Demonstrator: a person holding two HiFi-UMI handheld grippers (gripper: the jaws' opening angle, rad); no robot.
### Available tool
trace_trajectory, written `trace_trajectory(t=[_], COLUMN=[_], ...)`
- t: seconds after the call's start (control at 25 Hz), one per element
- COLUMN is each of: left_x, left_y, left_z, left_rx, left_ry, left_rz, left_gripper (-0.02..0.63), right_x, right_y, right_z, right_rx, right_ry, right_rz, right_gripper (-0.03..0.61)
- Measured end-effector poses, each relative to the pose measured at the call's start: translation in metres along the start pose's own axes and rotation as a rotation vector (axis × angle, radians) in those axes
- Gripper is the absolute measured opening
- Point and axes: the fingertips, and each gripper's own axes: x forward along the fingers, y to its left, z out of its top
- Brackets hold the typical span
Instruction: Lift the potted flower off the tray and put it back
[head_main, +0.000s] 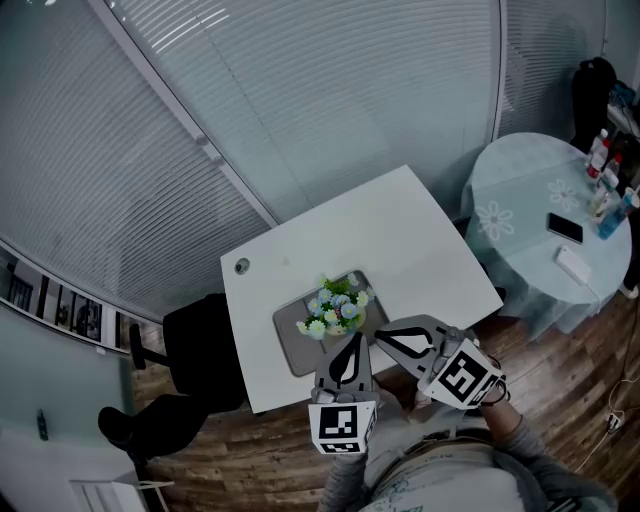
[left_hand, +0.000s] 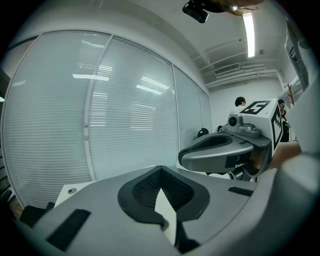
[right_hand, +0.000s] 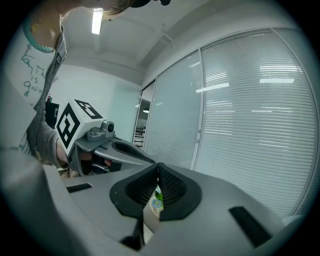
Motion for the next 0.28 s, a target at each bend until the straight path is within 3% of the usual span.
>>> trace_trajectory(t=[0.28], left_x=[0.0009], left_y=[0.0039], left_z=[-0.0026], left_rx=[0.026], left_ry=[0.006], left_rz=[0.006], left_gripper=[0.009], right_x=[0.0033], right_y=[0.0009], right_z=[-0.0046], right_rx=[0.002], right_ry=[0.024], right_rz=[0.015], right_gripper=[0.018])
